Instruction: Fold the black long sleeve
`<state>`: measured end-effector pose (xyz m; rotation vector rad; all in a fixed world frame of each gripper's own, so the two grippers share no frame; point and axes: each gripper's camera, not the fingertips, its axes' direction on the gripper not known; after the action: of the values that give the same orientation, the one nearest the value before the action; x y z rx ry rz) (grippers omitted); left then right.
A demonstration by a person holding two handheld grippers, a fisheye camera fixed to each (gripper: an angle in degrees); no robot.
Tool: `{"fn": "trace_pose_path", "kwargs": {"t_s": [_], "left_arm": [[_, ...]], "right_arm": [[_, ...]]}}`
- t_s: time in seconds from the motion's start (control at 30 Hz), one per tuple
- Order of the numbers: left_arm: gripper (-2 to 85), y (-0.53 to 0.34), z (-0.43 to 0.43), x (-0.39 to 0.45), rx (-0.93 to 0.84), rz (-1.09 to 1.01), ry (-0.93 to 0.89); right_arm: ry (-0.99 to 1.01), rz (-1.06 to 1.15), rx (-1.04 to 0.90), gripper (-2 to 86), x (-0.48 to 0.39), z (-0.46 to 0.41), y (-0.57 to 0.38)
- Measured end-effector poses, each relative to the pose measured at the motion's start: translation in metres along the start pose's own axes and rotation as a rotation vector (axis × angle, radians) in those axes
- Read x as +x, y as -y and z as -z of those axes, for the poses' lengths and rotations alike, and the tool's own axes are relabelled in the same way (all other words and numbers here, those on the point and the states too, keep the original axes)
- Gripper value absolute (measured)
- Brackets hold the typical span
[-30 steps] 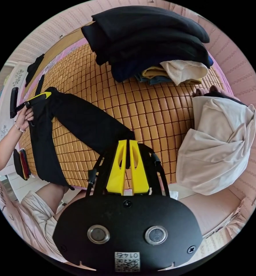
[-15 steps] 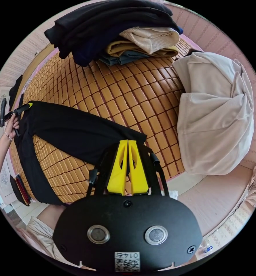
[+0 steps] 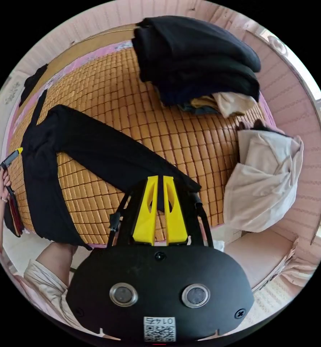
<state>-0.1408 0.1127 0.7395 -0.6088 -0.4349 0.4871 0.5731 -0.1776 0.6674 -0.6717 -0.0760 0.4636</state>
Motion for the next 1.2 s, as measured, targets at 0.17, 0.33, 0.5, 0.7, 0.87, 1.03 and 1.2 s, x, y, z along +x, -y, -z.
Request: {"fn": "trace_pose_path", "kwargs": {"t_s": [0.17, 0.33, 0.5, 0.7, 0.87, 1.03, 1.2], "left_arm": [[2.5, -0.086, -0.005, -0.044, -0.046, 0.100, 0.027], [2.2, -0.129, -0.017, -0.077, -0.030, 0.161, 0.008], [1.2, -0.156, -0.019, -0.094, 0.036, 0.207, -0.055], [0.4, -0.182, -0.016, -0.117, 0.084, 0.250, -0.154], [0.2, -0.201, -0.009, -0.126, 0.065, 0.245, -0.196], [0.6, -0.240, 0.025, -0.132, 0.072, 0.216, -0.178], [1.8, -0.283, 0.055, -0.152, 0.056, 0.260, -0.152]], "right_arm": [[0.133, 0.360, 0.152, 7.0, -0.160, 0.006, 0.096], [0.324, 0.680, 0.212, 8.3, -0.363, 0.007, 0.200], [0.288, 0.699, 0.145, 9.2, -0.502, -0.025, 0.275], [0.077, 0.591, 0.096, 2.1, -0.577, -0.065, 0.306], [0.072, 0.943, 0.317, -0.3, -0.624, -0.025, 0.262], [0.543, 1.648, 0.285, 0.6, -0.663, 0.060, 0.171], [0.575, 1.605, 0.231, 4.0, -0.657, 0.065, 0.169]]}}
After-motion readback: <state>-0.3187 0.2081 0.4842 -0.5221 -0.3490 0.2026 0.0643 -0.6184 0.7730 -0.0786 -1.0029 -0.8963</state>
